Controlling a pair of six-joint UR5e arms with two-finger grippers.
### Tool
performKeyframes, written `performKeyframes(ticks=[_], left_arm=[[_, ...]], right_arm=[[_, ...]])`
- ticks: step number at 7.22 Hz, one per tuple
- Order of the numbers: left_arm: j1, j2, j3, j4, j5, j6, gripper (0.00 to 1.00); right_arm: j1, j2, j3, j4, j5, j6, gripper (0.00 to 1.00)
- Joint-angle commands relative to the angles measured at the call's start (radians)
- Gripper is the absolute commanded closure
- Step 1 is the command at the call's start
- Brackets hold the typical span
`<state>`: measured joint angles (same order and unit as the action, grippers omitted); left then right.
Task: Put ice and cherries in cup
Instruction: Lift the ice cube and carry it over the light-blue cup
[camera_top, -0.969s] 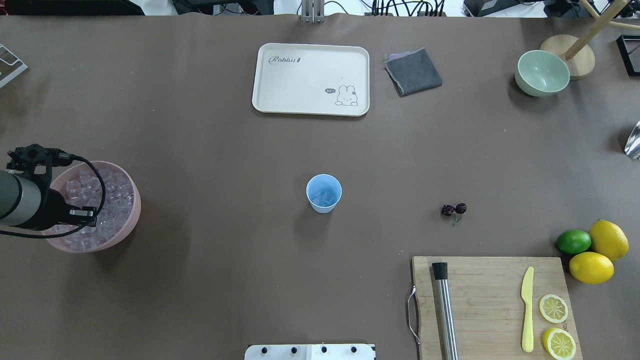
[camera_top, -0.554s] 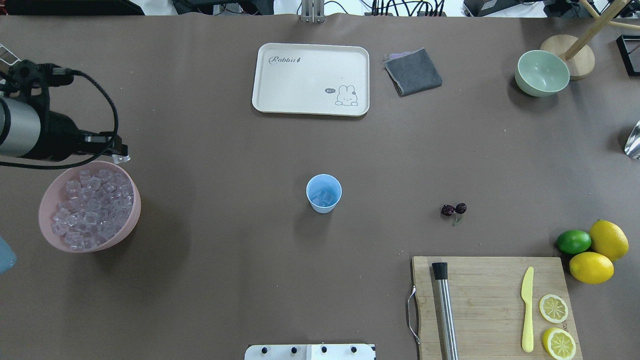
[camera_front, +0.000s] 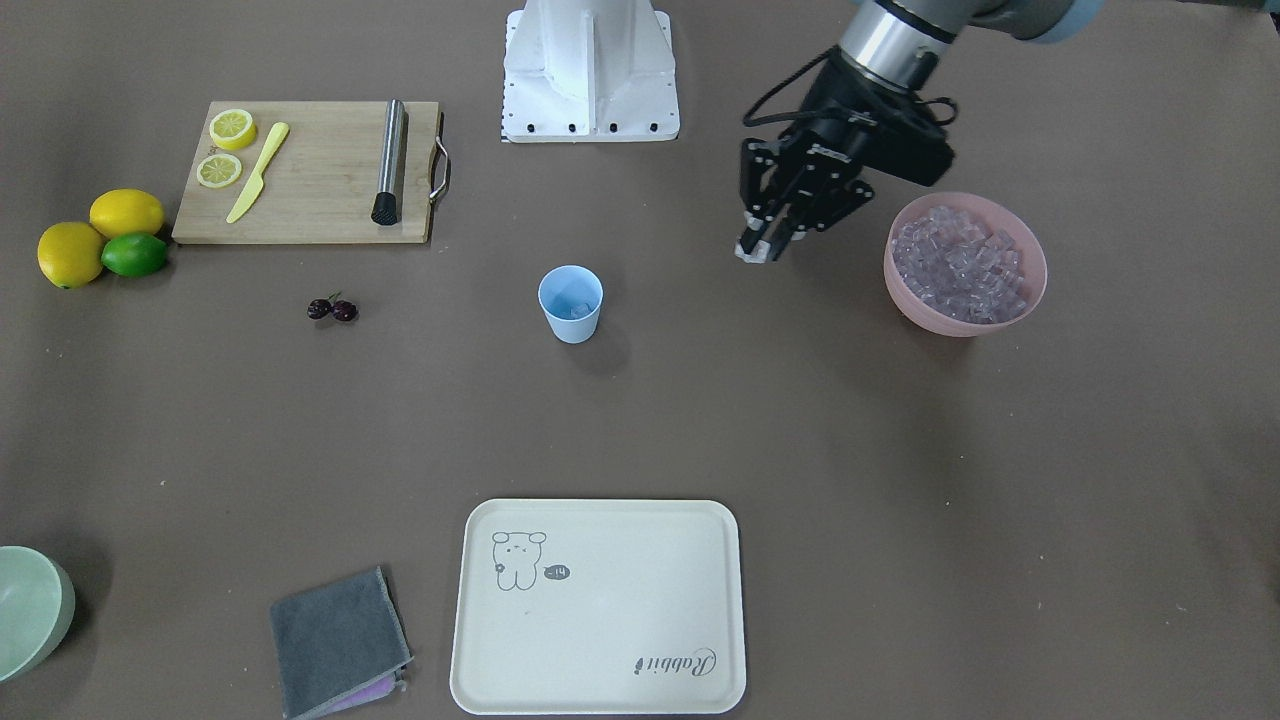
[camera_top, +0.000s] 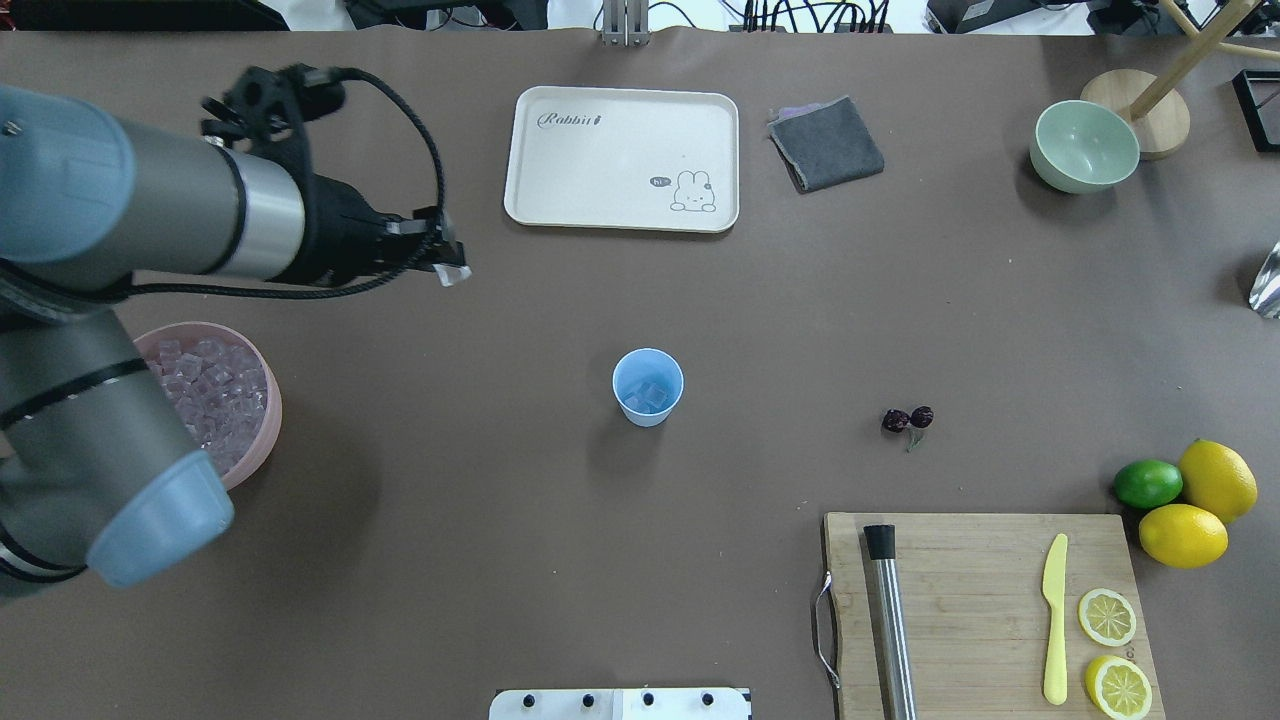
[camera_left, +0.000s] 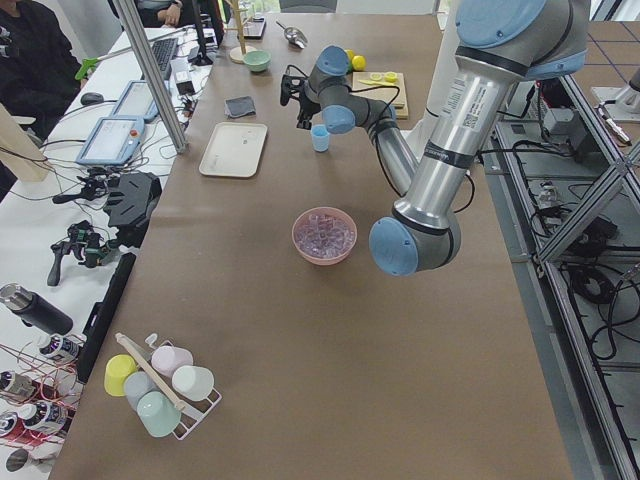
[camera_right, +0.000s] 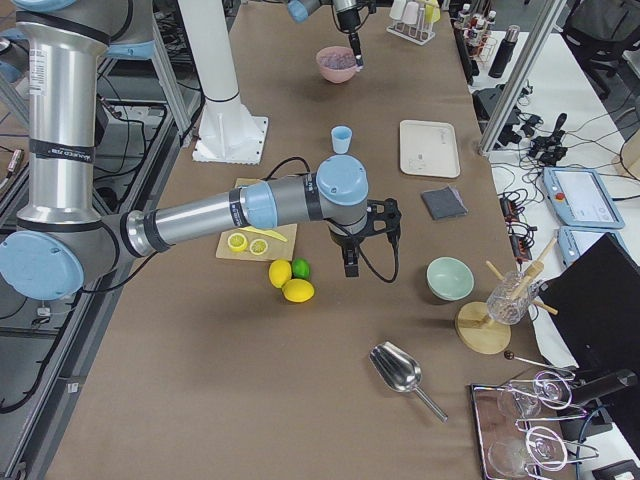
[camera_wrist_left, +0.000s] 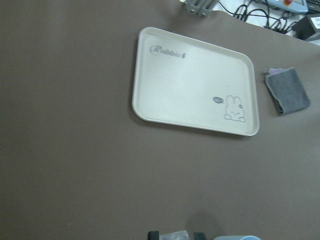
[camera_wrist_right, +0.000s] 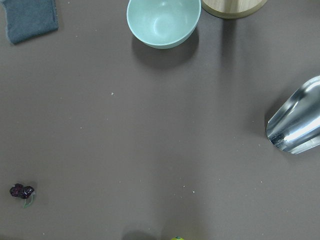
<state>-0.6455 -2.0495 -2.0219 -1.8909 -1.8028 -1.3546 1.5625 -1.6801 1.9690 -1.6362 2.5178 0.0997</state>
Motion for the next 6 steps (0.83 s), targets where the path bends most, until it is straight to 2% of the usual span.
performKeyframes(ticks=[1,2,4,6], left_arm=[[0.186,-0.112,0.093,-0.002,0.228,-0.075,1.0],[0.263,-0.133,0.129,-0.008,0.334,-0.077,1.0],[0.276,-0.214,0.254,-0.011,0.356,-0.075,1.0],[0.277,-0.218,0.294,-0.013,0.356,-0.075,1.0]], right_arm=[[0.001,0.0,-0.001,-0.001,-0.004,0.0,0.0],[0.001,0.0,-0.001,0.001,-0.004,0.0,0.0],[0.001,0.0,-0.001,-0.001,-0.004,0.0,0.0],[0.001,-0.001,-0.002,-0.001,-0.004,0.0,0.0]])
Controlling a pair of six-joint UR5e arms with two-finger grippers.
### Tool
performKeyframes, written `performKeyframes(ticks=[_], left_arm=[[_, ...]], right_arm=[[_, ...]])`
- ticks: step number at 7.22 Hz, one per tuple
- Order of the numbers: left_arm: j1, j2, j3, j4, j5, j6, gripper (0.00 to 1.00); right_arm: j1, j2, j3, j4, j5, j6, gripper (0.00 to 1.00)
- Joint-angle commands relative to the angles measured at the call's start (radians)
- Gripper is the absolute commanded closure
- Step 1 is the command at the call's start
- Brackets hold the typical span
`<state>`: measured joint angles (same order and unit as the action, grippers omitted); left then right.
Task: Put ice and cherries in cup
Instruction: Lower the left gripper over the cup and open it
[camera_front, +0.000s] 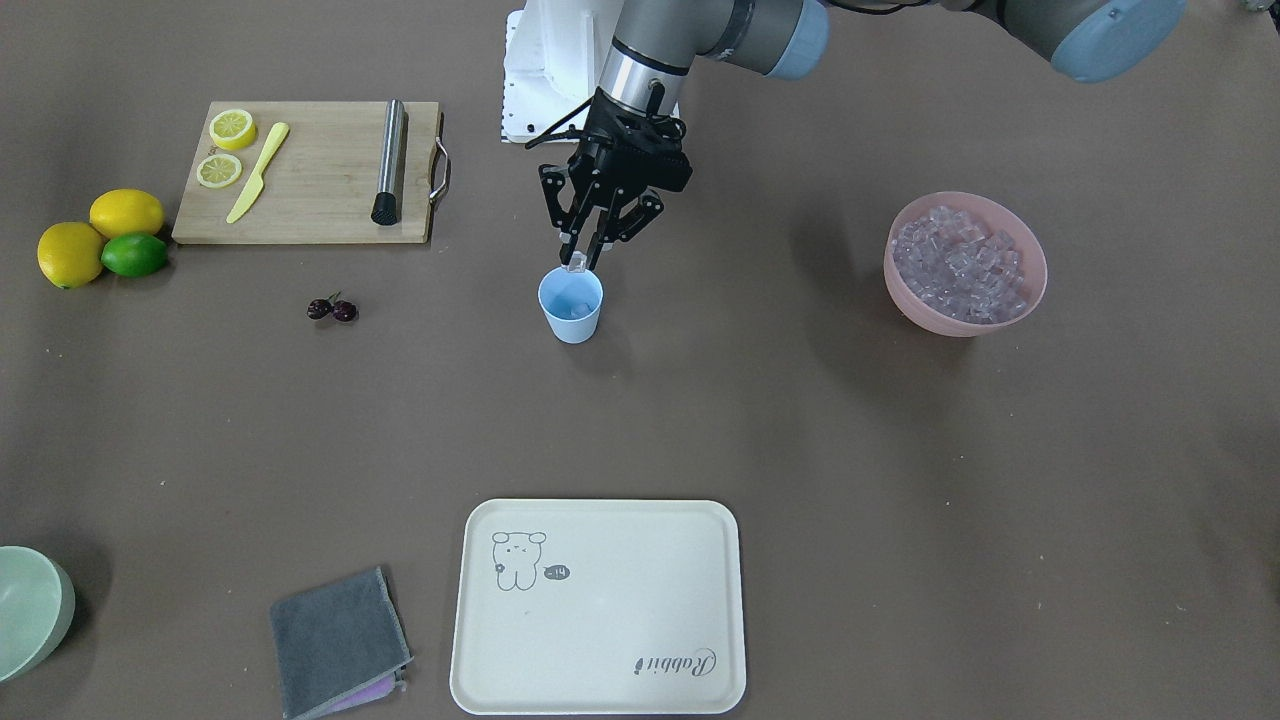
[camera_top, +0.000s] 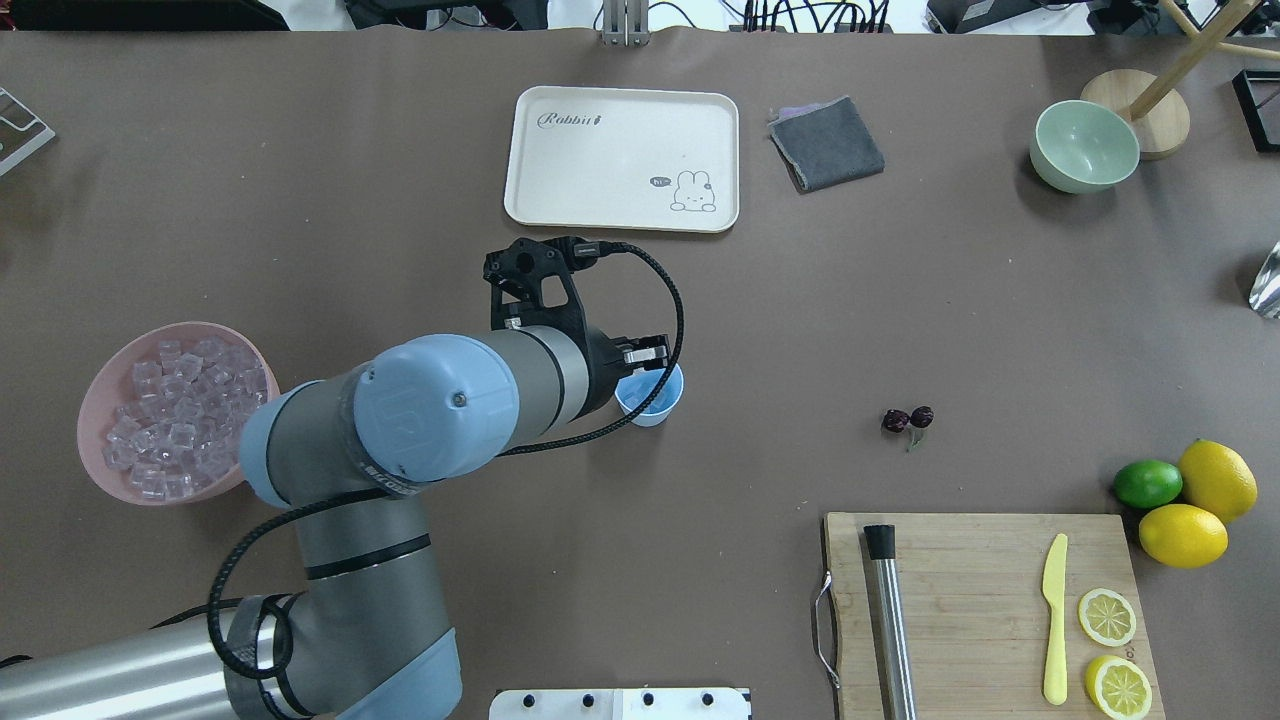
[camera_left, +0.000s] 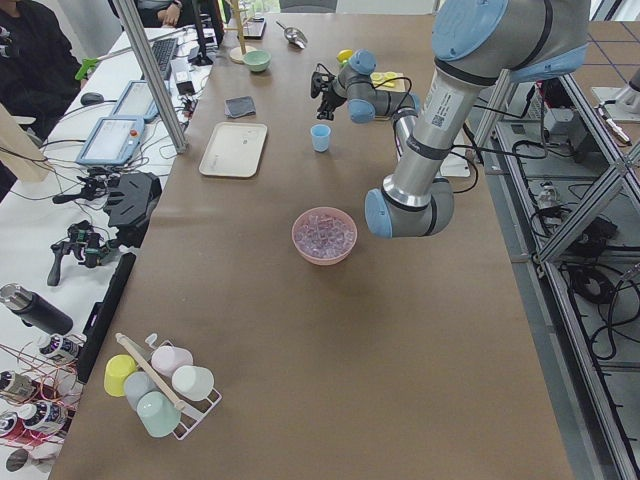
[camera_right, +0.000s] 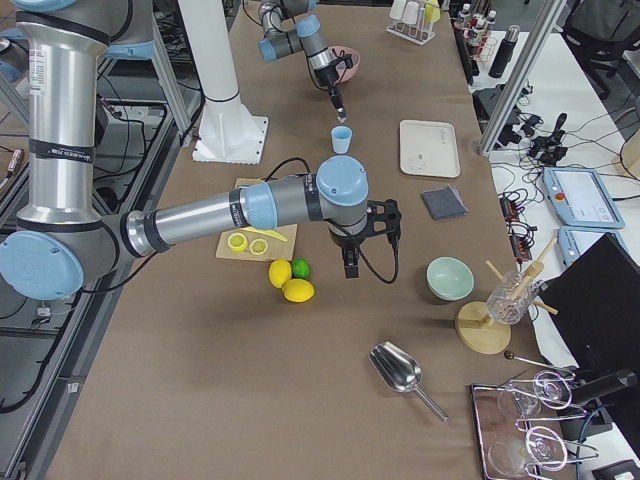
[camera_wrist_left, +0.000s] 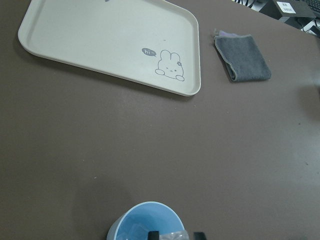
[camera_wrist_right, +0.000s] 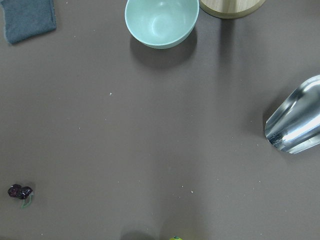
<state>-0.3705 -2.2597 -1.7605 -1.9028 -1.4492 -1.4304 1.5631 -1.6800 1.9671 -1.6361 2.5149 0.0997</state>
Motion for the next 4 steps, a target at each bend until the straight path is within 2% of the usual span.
performKeyframes(ticks=[1,4], left_arm=[[0.002,-0.006,0.05,-0.001,0.003,0.001,1.0],[0.019,-0.015,0.056,0.002,0.004,0.001,1.0]], right_arm=[[0.0,0.0,-0.001,0.001,-0.001,0.0,0.0],[0.0,-0.006,-0.005,0.001,0.004,-0.002,0.0]])
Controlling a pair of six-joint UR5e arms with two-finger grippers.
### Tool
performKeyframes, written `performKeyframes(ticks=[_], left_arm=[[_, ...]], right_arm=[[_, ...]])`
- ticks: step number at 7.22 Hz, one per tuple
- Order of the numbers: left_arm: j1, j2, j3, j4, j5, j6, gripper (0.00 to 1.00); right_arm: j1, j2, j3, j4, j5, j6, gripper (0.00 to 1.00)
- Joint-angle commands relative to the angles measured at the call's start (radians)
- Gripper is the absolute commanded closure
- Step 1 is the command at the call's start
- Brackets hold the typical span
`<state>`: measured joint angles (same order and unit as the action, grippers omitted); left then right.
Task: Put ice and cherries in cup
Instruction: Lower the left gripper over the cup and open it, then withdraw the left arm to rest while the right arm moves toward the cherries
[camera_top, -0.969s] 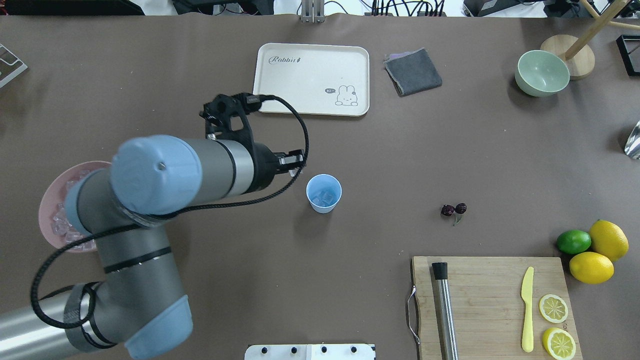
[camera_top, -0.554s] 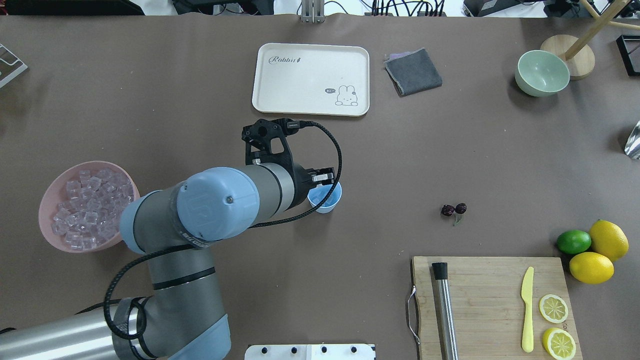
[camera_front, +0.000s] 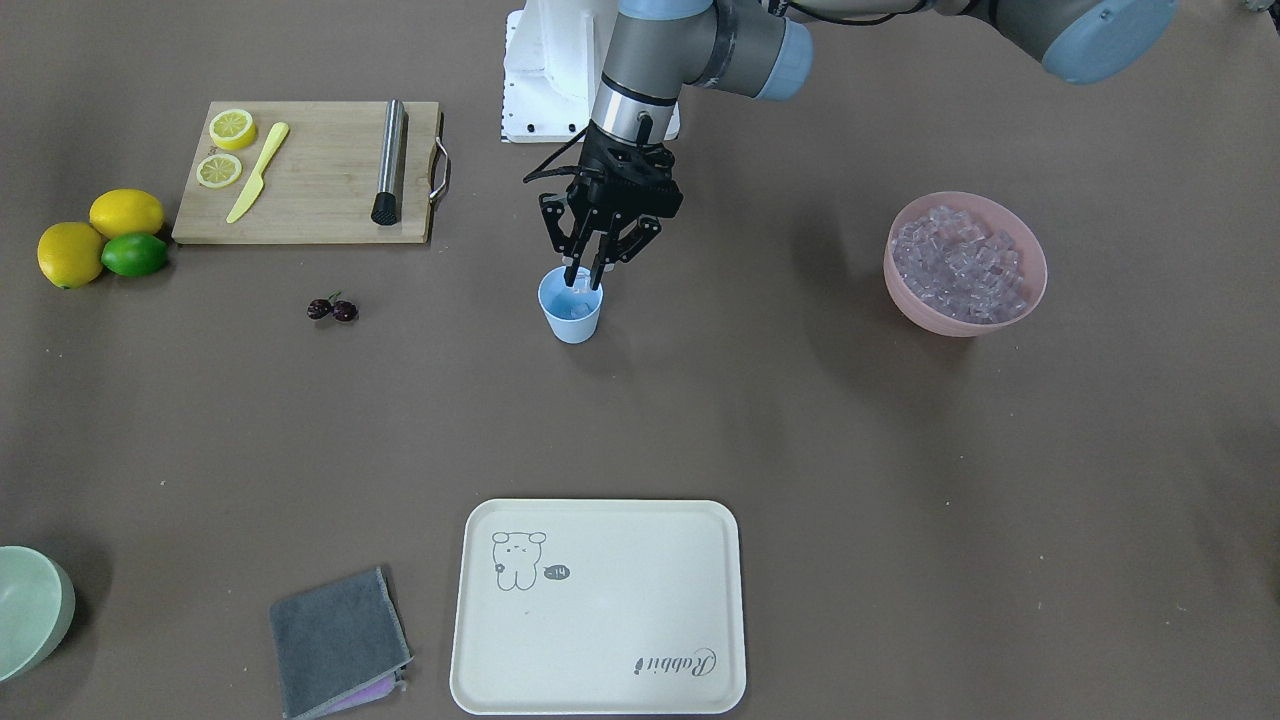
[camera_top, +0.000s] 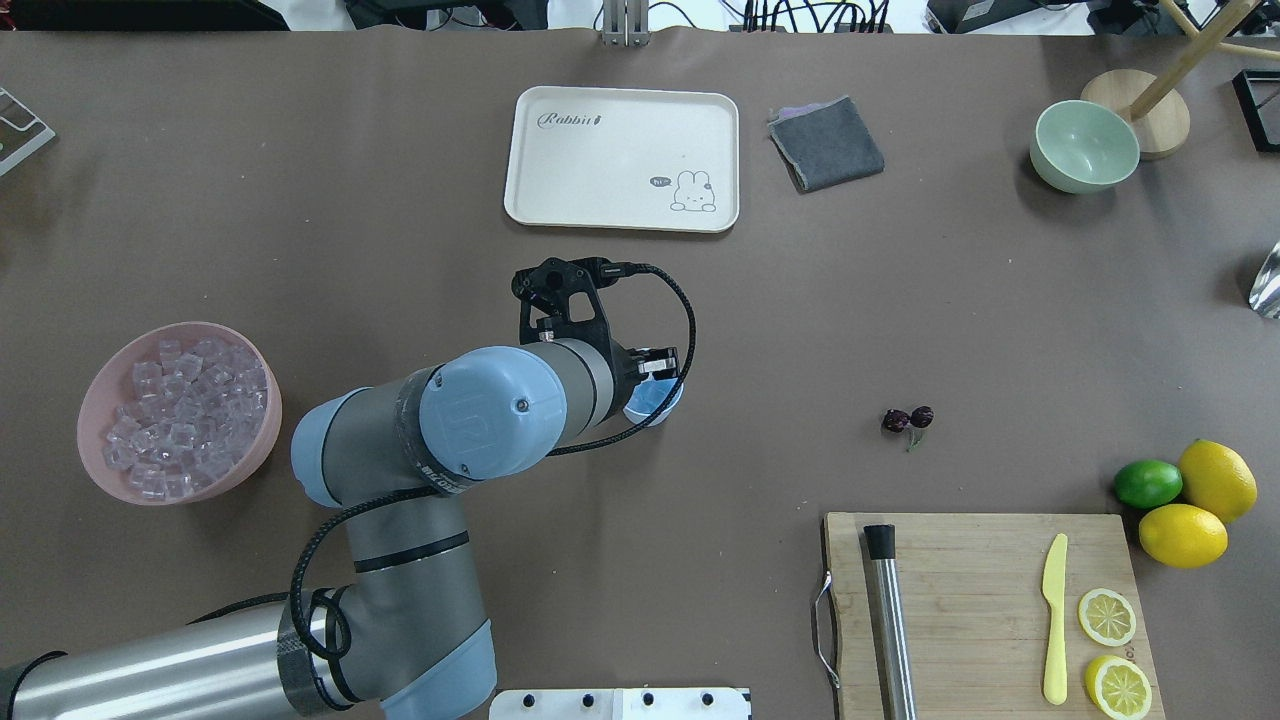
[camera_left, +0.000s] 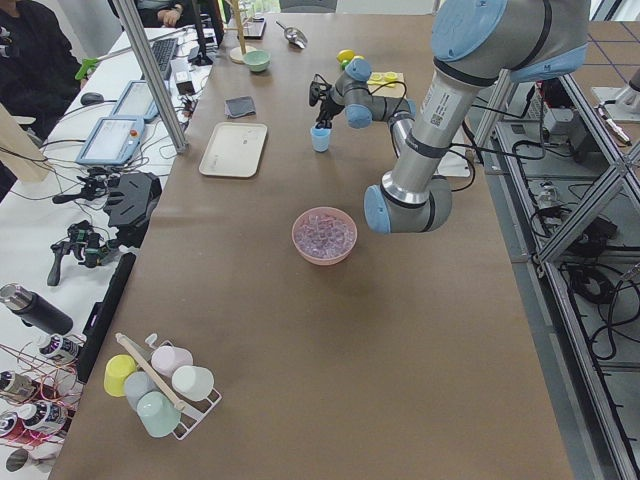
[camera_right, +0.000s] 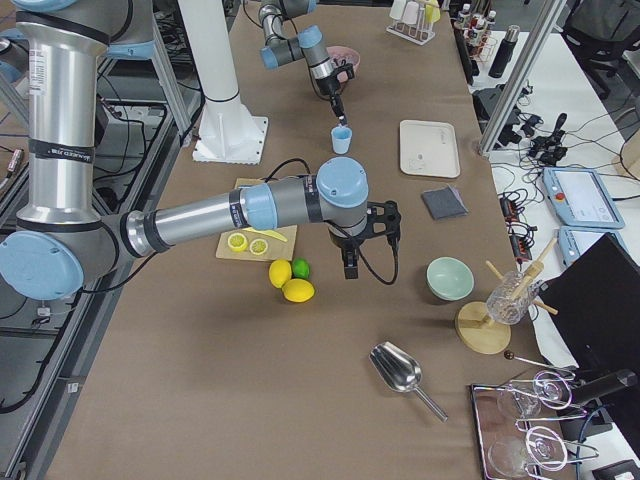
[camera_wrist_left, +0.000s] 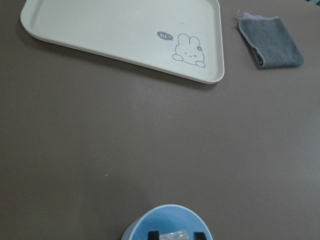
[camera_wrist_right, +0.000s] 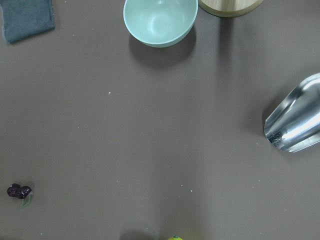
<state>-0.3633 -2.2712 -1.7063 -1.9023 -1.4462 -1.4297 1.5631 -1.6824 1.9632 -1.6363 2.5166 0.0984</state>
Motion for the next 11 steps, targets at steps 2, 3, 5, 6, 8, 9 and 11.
performKeyframes(ticks=[2,3,5,6,8,9,11], left_arm=[[0.044,-0.004,-0.009,0.005,0.067,0.002,0.65],[0.046,-0.002,-0.016,0.009,0.072,0.009,0.07],[0.021,-0.001,-0.03,0.012,0.066,0.096,0.03],[-0.008,-0.001,-0.029,0.014,0.063,0.11,0.03],[-0.177,0.013,-0.065,0.076,-0.154,0.169,0.02],[-0.275,0.054,-0.12,0.124,-0.256,0.202,0.02],[-0.446,0.195,-0.179,0.131,-0.356,0.374,0.02]], right_arm=[[0.0,-0.003,0.0,0.0,0.001,0.0,0.0],[0.0,-0.008,0.002,0.001,0.001,0.0,0.0],[0.0,-0.008,0.005,0.001,-0.002,-0.002,0.0],[0.0,-0.007,0.005,0.001,-0.002,0.0,0.0],[-0.035,0.039,0.034,0.001,-0.01,0.071,0.0],[-0.088,0.108,0.036,0.001,-0.012,0.151,0.0],[-0.246,0.243,0.061,0.001,-0.06,0.338,0.0]])
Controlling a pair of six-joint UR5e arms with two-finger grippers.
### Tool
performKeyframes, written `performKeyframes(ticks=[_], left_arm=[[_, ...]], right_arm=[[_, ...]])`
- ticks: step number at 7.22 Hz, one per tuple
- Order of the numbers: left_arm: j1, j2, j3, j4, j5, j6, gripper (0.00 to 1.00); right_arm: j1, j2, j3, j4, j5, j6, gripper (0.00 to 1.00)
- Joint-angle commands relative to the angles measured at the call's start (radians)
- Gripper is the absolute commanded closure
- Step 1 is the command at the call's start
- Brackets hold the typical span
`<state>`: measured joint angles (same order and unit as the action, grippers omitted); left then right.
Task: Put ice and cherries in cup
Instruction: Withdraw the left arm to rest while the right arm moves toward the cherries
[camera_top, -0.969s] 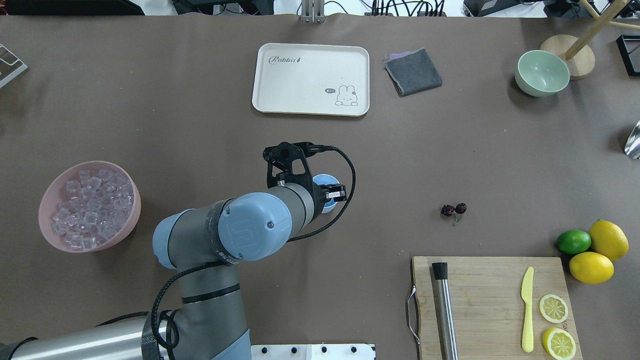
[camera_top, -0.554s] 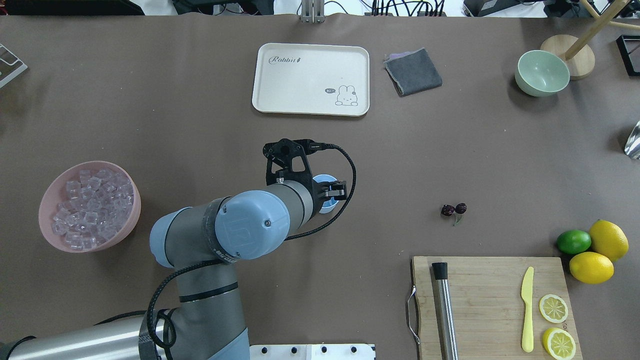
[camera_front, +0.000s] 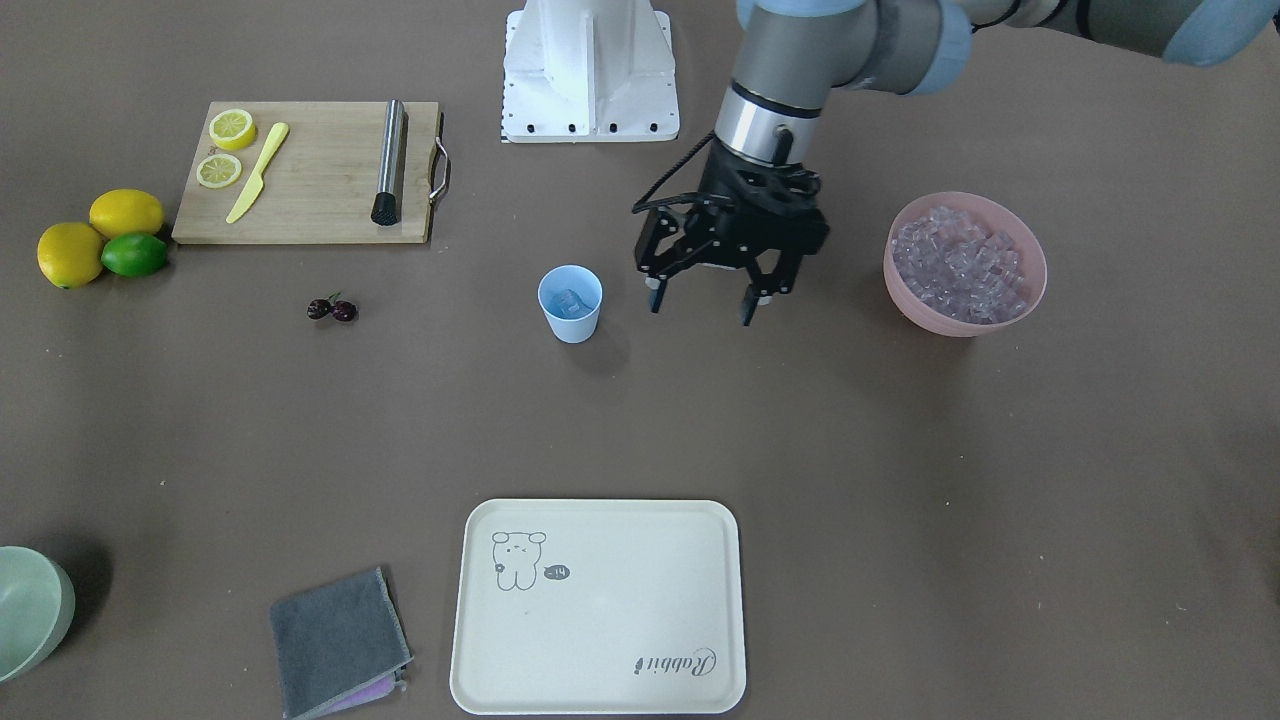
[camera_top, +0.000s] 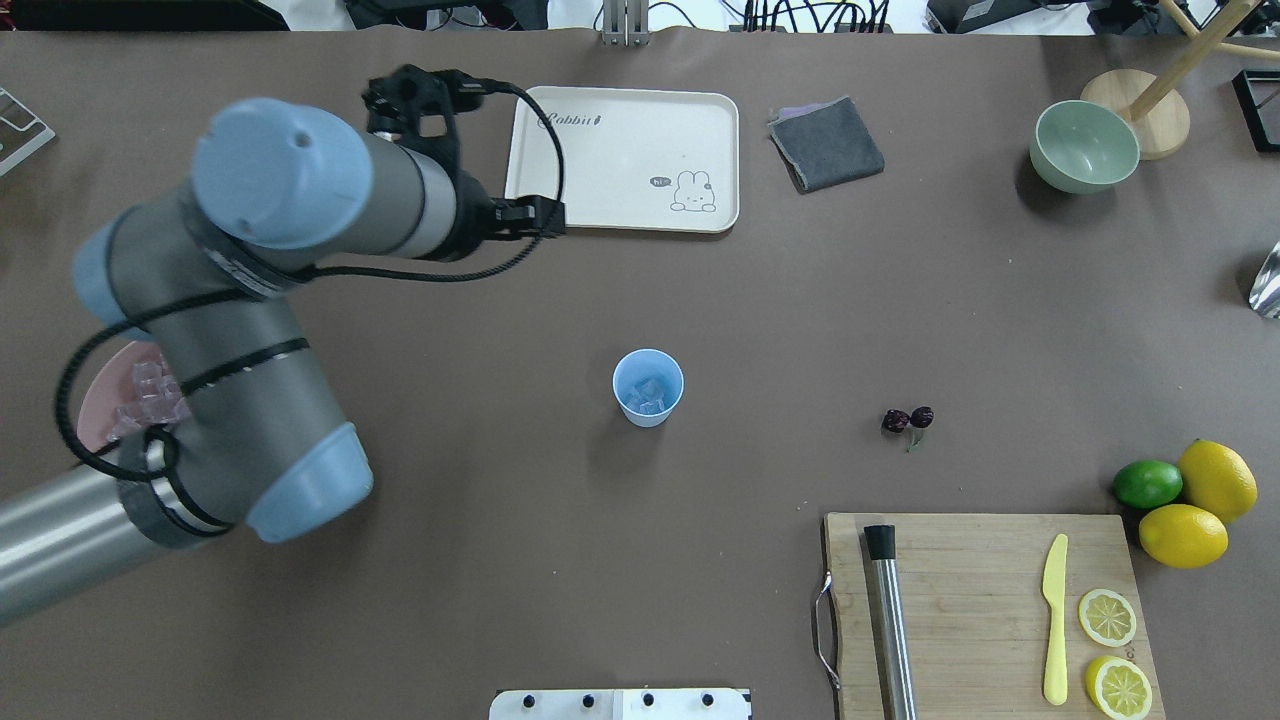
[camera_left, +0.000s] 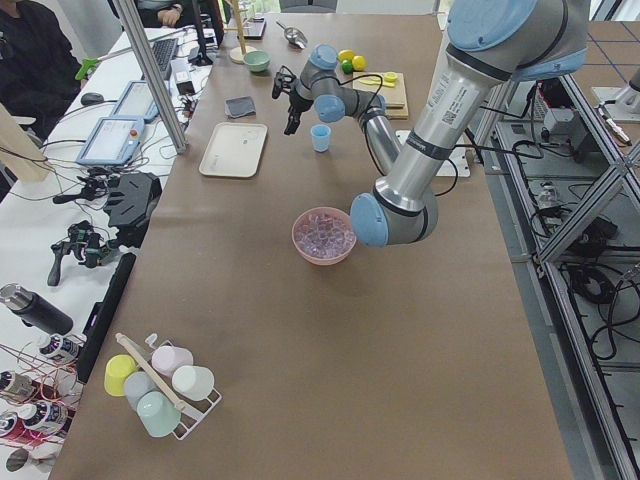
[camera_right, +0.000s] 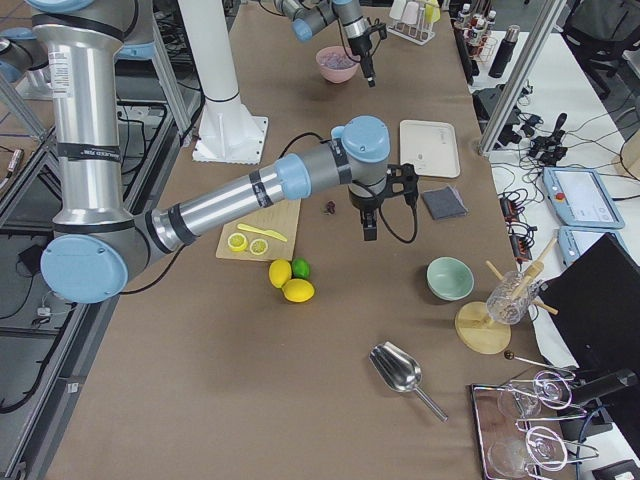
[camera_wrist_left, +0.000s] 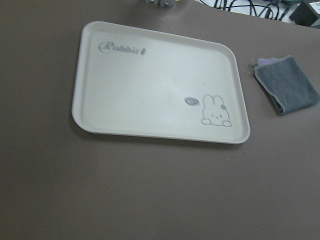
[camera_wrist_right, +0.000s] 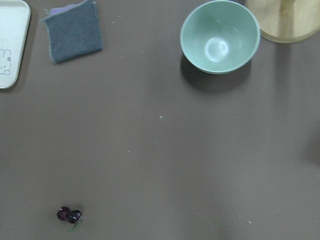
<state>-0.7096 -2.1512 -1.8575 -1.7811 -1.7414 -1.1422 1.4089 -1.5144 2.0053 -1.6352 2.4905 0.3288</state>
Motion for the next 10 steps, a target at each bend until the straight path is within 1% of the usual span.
performKeyframes(ticks=[1,2,3,4,5,6,7,9,10], left_arm=[[-0.211,0.135,-0.031,0.009,-0.125,0.157,0.02],[-0.317,0.167,-0.029,0.012,-0.183,0.227,0.02],[-0.405,0.195,-0.037,0.049,-0.238,0.274,0.02],[-0.469,0.218,-0.079,0.105,-0.253,0.351,0.02],[-0.488,0.215,-0.095,0.167,-0.282,0.422,0.02],[-0.496,0.215,-0.11,0.183,-0.283,0.424,0.02],[-0.499,0.22,-0.111,0.183,-0.282,0.426,0.02],[-0.505,0.231,-0.121,0.187,-0.283,0.426,0.02],[-0.505,0.232,-0.12,0.187,-0.282,0.426,0.02]], right_arm=[[-0.205,0.135,0.05,0.0,-0.126,0.213,0.0],[-0.32,0.186,0.062,0.0,-0.193,0.301,0.0],[-0.469,0.209,0.059,0.039,-0.297,0.378,0.0],[-0.59,0.191,0.04,0.167,-0.387,0.401,0.0],[-0.663,0.165,0.003,0.252,-0.397,0.394,0.0],[-0.704,0.14,-0.043,0.361,-0.412,0.374,0.0],[-0.746,0.117,-0.087,0.468,-0.45,0.292,0.0],[-0.745,0.12,-0.137,0.485,-0.453,0.048,0.0],[-0.743,0.108,-0.141,0.486,-0.452,0.02,0.0]])
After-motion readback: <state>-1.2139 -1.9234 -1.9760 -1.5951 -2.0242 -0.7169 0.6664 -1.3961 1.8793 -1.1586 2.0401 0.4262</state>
